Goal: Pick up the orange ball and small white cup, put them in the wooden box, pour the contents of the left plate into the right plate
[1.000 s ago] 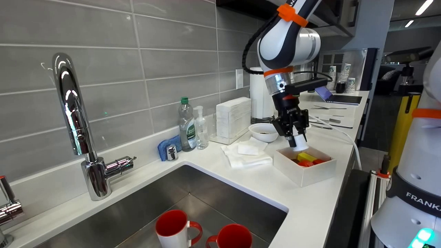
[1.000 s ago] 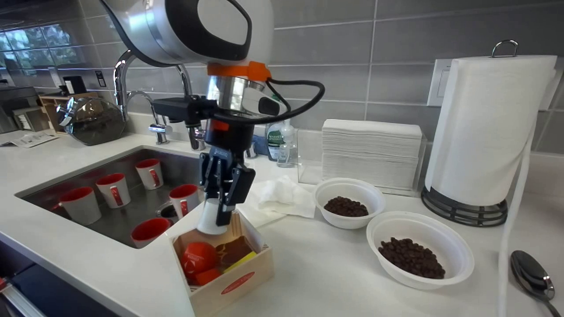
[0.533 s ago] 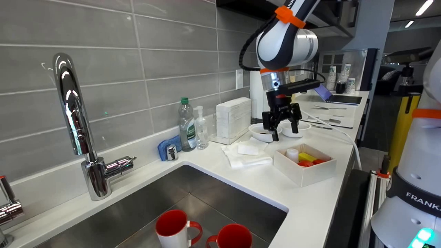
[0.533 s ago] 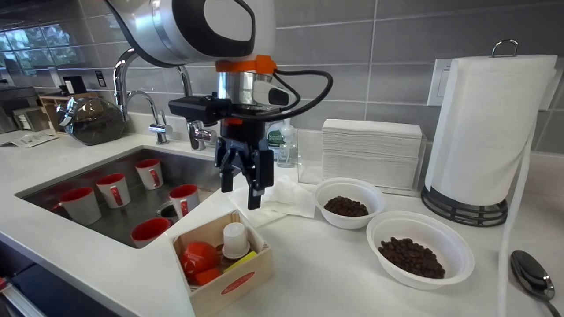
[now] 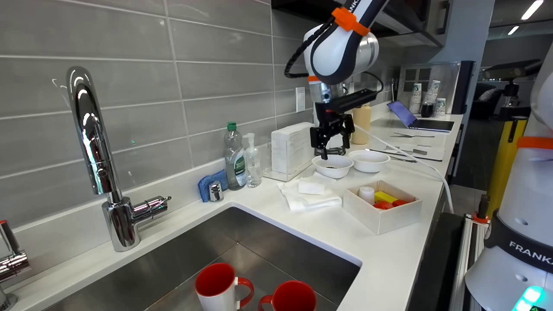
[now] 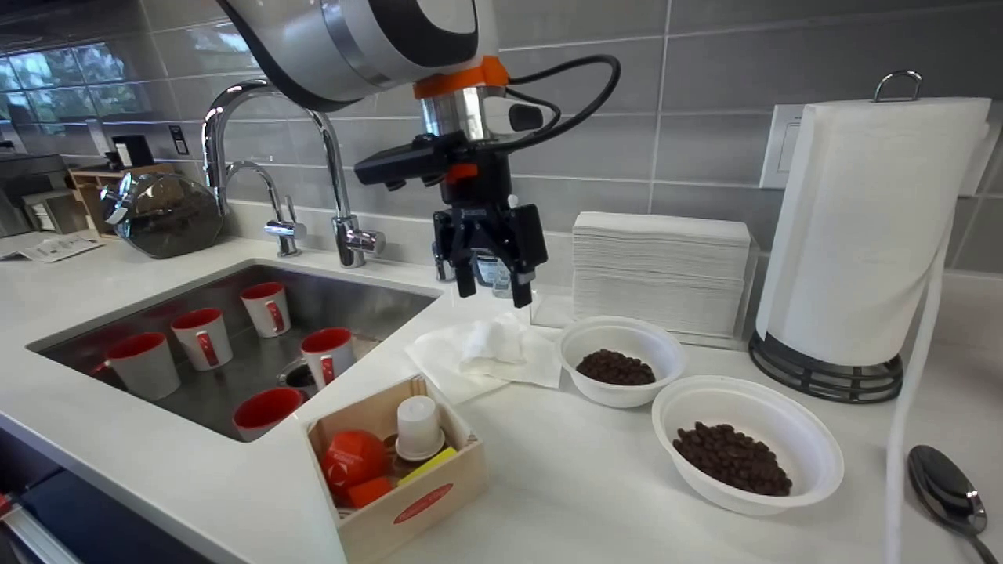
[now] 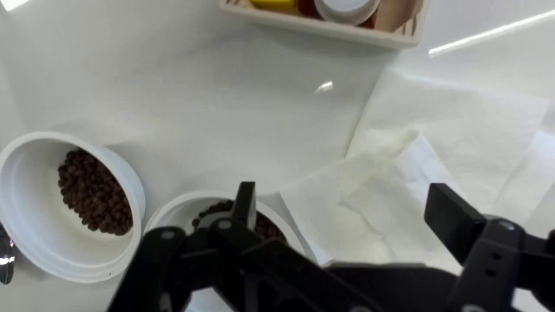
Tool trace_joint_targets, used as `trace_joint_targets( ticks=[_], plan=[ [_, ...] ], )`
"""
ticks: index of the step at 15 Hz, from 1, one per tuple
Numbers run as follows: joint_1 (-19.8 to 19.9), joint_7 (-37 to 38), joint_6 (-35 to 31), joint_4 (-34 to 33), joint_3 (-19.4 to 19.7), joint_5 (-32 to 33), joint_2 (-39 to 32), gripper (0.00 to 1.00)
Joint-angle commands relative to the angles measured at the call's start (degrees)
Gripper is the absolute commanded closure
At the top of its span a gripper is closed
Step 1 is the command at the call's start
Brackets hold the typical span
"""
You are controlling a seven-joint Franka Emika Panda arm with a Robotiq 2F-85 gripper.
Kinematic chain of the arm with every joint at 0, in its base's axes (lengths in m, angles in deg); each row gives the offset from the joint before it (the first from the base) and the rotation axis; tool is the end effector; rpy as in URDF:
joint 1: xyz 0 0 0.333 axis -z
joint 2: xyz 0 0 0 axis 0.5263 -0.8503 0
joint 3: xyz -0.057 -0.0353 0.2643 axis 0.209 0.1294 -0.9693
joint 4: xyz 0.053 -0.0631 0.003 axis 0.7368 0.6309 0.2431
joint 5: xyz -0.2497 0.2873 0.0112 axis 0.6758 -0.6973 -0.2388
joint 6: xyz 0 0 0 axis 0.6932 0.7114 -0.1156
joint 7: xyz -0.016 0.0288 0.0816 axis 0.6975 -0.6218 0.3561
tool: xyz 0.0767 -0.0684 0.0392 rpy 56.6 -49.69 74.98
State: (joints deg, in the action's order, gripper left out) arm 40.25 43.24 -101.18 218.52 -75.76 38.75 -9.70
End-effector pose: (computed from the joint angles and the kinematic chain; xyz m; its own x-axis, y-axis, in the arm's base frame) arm 0.4269 -0.1112 0.2614 0.9584 -0.2820 -0.0439 -0.2680 -0.9421 0.2014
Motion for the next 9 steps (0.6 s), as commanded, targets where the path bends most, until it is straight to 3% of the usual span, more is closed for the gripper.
trace_joint_targets(
  ticks=[1,4,9],
  plan=[
    [0.7,6.1,-5.7,-4.7,0.3,9.4,-7.1,0.00],
    [0.1,12.0,-12.2,-7.2,2.6,16.3,-12.6,0.00],
    [-3.3,19.5,-17.3,-12.0,7.0,21.6,-20.4,0.00]
  ],
)
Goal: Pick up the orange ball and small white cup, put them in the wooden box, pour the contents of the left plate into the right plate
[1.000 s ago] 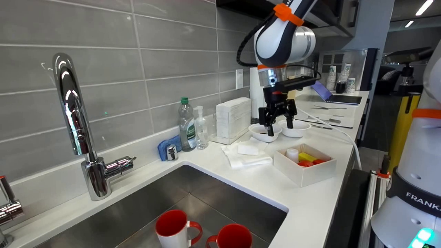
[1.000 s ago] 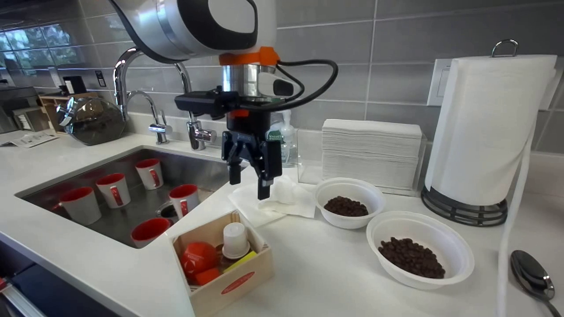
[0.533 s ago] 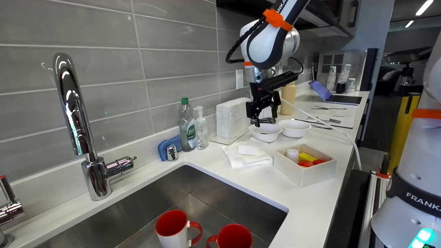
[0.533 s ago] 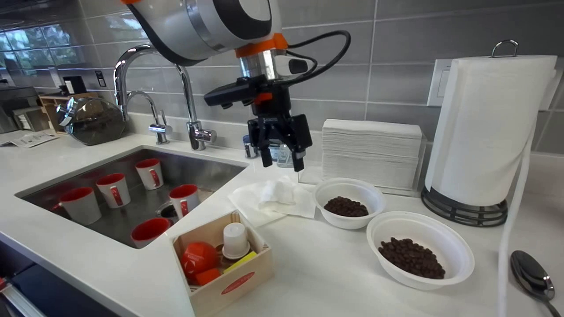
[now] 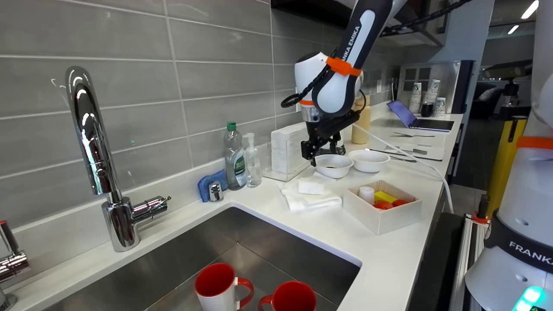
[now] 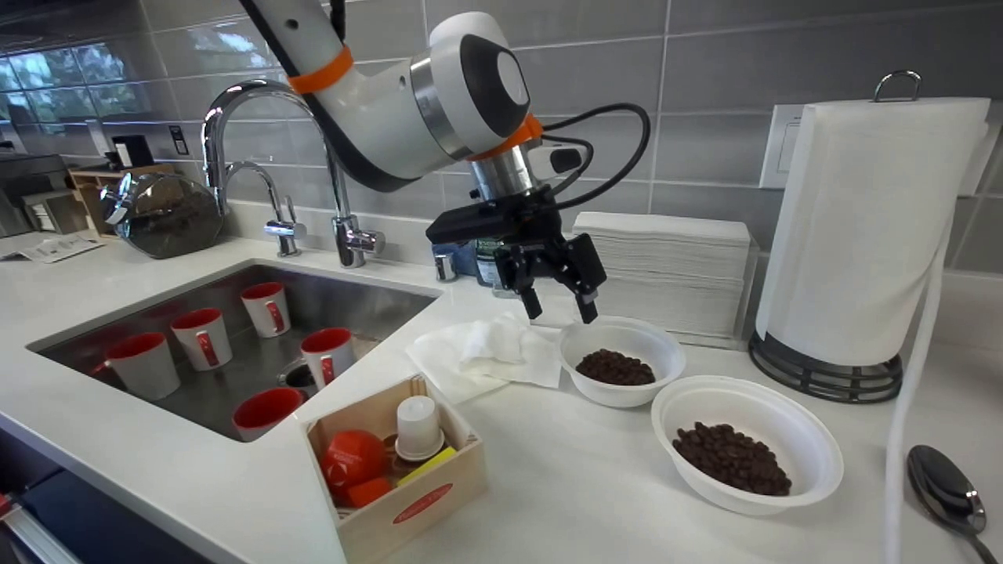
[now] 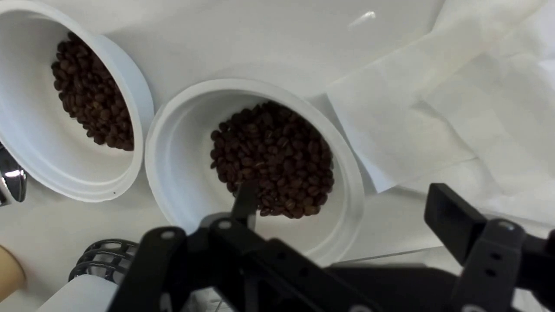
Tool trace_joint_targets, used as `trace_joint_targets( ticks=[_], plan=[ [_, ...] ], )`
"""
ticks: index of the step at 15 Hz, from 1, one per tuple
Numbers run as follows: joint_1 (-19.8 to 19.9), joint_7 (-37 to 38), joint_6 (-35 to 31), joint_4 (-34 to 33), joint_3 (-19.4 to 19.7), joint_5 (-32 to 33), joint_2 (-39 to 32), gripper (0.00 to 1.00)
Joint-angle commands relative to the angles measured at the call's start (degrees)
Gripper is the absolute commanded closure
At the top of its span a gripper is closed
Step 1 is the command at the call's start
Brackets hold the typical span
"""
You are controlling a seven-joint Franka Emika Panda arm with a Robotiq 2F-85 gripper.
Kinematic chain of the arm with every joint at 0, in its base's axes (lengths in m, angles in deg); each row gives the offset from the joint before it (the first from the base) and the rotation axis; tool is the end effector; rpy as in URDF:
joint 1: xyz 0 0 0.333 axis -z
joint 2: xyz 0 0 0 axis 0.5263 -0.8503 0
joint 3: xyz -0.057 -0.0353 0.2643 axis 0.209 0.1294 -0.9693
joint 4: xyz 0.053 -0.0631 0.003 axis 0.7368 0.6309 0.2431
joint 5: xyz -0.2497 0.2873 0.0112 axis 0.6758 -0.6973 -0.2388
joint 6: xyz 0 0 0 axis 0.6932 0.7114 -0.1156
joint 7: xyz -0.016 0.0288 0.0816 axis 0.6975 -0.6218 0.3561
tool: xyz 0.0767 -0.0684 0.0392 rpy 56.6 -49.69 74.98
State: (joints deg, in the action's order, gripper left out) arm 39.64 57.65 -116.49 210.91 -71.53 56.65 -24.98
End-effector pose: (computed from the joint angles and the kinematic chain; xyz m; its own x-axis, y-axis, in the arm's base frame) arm 0.4694 -0.1386 0.2075 0.9578 -0.2572 0.1280 -0.2850 -0.9069 0.3102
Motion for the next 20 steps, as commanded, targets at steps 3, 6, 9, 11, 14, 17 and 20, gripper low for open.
trace_joint_targets(
  ticks=[3,6,9,11,14,17,20],
  plan=[
    [-5.5,8.6,-3.1,-7.9,5.3,4.8,-8.9,0.00],
    [-7.6,9.9,-2.1,-10.8,7.1,4.0,-11.8,0.00],
    [-9.0,9.6,-0.8,-12.2,8.1,3.2,-13.4,0.35],
    [-9.4,9.1,-0.4,-12.5,8.5,2.5,-14.1,0.54],
    [-9.7,8.6,0.1,-12.6,8.8,1.9,-14.4,0.79],
    [-9.5,7.9,0.4,-12.0,8.3,0.7,-13.3,1.00],
    [-9.5,7.4,1.6,-11.0,8.1,-0.1,-11.2,1.00]
  ],
)
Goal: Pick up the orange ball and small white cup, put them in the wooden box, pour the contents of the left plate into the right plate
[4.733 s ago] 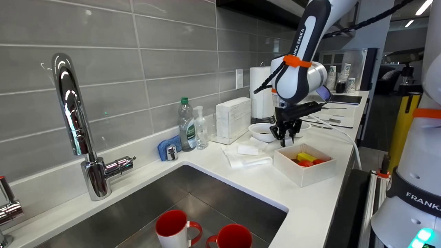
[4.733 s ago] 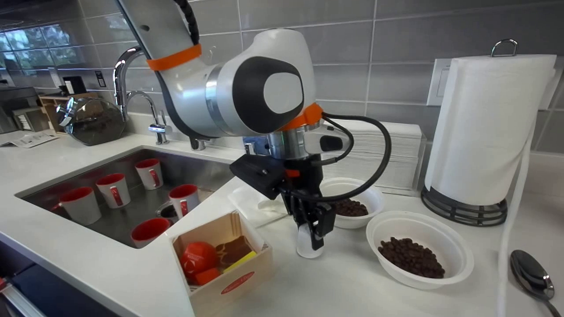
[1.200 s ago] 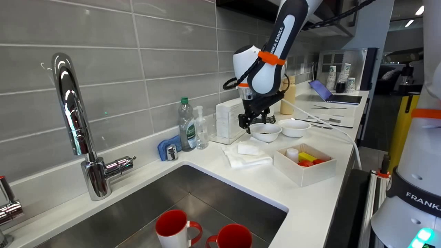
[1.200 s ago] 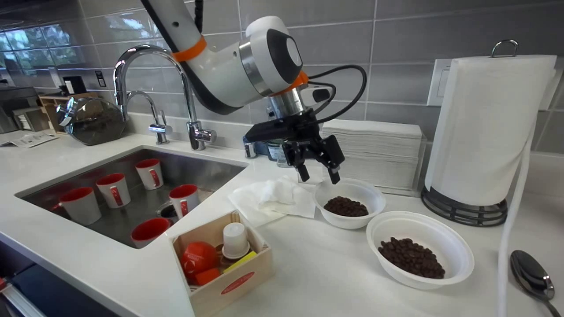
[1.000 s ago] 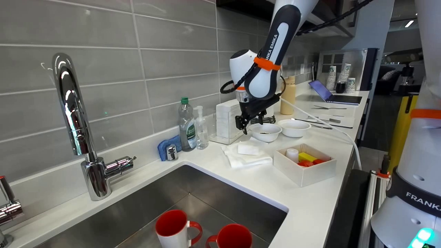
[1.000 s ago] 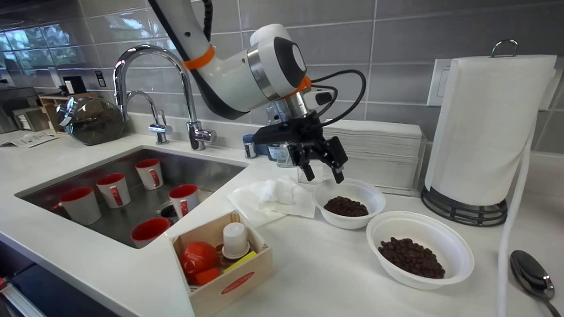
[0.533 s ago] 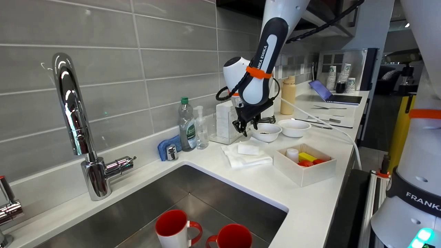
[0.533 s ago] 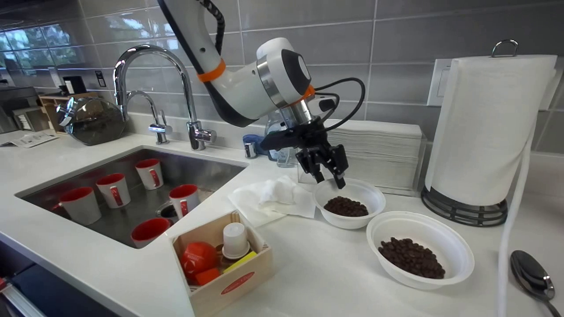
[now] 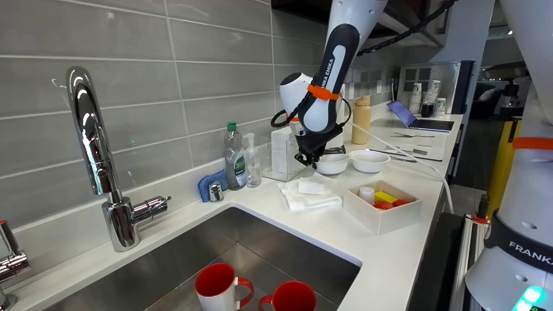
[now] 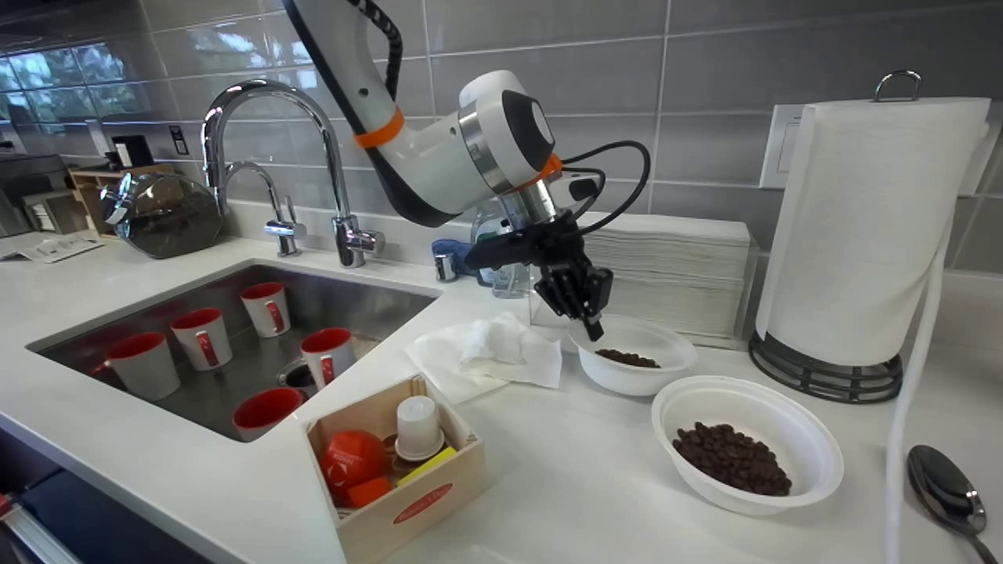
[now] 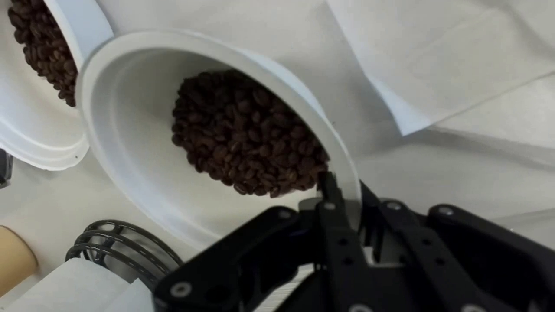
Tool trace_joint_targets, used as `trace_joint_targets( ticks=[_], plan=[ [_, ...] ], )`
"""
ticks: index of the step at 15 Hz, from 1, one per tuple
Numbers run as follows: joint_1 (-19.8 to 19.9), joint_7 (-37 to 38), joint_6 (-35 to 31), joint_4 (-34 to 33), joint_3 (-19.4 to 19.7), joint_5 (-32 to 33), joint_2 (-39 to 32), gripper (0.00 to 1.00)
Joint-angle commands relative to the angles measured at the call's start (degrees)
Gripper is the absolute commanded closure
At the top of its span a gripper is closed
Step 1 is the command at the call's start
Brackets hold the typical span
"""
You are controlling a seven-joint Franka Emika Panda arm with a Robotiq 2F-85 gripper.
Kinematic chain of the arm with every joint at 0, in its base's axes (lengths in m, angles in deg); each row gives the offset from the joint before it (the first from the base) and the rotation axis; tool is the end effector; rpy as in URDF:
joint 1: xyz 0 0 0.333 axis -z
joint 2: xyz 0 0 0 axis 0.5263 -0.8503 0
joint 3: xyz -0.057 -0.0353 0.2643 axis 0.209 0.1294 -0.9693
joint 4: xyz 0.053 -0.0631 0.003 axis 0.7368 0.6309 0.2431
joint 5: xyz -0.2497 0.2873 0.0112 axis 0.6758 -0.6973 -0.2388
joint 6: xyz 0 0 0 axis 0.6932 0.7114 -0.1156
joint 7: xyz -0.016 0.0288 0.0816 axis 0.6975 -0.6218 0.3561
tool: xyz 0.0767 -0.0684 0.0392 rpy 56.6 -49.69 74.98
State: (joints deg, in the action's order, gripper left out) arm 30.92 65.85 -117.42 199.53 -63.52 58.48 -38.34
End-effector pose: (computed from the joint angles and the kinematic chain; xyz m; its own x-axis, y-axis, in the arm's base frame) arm 0.5135 -0.1485 0.1672 0.9368 -0.3060 0.1695 -0.3487 -0.8543 0.3854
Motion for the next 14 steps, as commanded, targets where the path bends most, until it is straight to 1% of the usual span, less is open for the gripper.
trace_joint_targets(
  ticks=[1,6,9,11,14],
  plan=[
    [-0.6,-1.1,3.4,0.9,0.1,-2.1,3.1,1.00],
    [1.0,-1.3,6.2,3.5,0.3,-2.3,8.2,1.00],
    [3.1,-2.6,5.6,5.6,-0.6,-5.7,12.3,1.00],
    [3.4,-2.6,5.4,6.0,-1.0,-7.9,13.8,1.00],
    [3.0,-1.6,4.7,6.1,-1.9,-9.1,13.9,1.00]
  ],
)
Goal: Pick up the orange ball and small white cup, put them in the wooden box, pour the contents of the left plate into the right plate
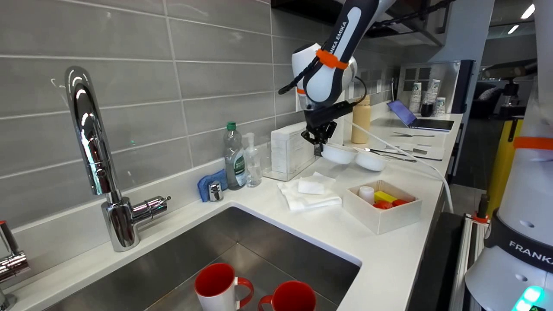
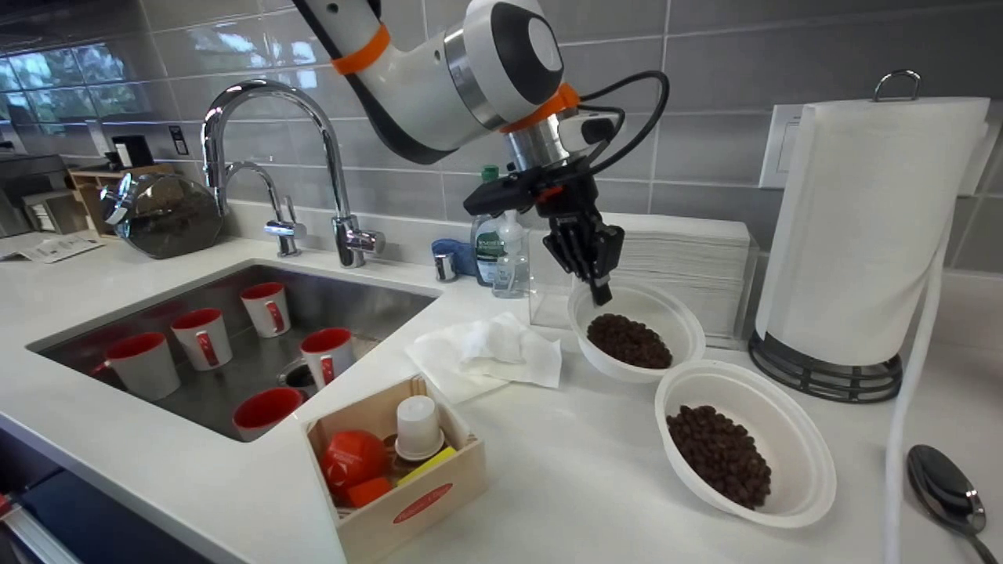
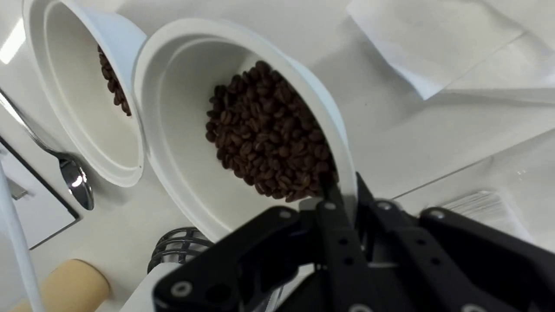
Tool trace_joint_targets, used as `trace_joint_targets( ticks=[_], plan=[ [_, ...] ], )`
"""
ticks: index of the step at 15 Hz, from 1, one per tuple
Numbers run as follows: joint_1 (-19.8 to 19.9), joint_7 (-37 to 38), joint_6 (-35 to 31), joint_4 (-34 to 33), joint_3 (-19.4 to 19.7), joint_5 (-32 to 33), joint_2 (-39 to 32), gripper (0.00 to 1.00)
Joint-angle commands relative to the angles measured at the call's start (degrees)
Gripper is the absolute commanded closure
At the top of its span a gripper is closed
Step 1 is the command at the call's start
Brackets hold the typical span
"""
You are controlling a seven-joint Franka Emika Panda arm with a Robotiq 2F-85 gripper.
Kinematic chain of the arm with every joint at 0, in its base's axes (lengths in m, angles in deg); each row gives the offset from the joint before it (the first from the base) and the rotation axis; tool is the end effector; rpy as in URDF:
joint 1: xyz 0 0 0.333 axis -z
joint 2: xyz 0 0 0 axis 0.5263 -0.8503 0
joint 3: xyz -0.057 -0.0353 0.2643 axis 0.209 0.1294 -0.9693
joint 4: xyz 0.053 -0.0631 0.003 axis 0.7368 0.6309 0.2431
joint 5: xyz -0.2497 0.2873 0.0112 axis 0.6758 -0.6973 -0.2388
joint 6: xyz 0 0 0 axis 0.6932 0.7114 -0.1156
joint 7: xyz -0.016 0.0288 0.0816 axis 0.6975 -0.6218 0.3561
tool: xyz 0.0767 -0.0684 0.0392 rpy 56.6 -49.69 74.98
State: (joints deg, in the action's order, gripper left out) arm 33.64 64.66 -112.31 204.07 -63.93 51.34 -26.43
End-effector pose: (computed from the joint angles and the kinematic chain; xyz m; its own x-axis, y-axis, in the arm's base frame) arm 0.4967 -0.1702 0.2374 0.8582 -0.4689 0.2091 -0.5125 -0.8065 0.2948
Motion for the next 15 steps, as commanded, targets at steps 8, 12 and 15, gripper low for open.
trace_joint_targets(
  ticks=[8,12,15],
  plan=[
    [-1.7,-1.2,-1.8,0.4,-6.2,-3.4,-2.3,1.00],
    [-1.8,-3.8,-4.6,1.0,-8.6,-8.9,-2.9,1.00],
    [-1.9,-5.9,-6.3,1.8,-9.1,-11.9,-0.5,1.00]
  ],
)
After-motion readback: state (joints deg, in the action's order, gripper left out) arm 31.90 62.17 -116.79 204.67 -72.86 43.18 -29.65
